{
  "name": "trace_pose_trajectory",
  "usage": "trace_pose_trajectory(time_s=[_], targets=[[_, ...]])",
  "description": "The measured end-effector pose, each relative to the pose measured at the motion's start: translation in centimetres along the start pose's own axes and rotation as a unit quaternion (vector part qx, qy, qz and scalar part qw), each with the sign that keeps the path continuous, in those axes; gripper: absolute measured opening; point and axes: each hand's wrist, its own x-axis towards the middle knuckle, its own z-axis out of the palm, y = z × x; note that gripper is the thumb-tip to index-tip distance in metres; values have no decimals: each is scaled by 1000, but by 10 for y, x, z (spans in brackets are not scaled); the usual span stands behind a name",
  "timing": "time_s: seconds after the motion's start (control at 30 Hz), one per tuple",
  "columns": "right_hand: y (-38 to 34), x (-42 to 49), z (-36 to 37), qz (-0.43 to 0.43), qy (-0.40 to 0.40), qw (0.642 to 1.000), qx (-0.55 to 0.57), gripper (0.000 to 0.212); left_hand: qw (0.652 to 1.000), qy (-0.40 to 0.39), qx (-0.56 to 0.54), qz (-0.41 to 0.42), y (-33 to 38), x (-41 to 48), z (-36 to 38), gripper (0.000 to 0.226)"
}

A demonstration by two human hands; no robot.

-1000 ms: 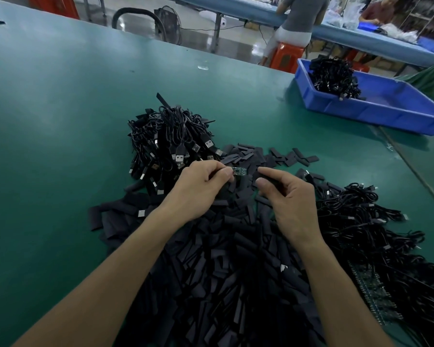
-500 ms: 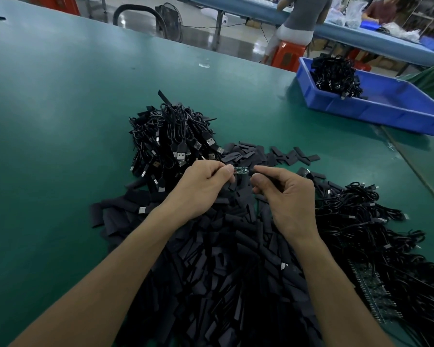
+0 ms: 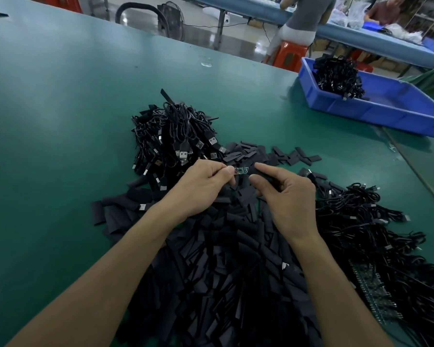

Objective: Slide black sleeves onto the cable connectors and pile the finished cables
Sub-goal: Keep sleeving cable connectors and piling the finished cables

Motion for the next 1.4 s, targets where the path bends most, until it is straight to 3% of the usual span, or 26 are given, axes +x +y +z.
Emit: trace_pose_trajectory(time_s=[0.2,0.6,0.93,1.4], targets=[[0,6,-9,1,-40,999,-16,25,999,-37,32,2,-1,-1,-5,43],[-2,12,-23,-11,-194,981,23,25,993,-103,53,19,0,-3,-2,36],[-5,5,-14,-38,-120,991,46,26,1000,-28,12,1,0,-1,-4,19],[-7,3,-14,-37,-109,992,49,27,998,-48,7,26,4,-4,-1,19]])
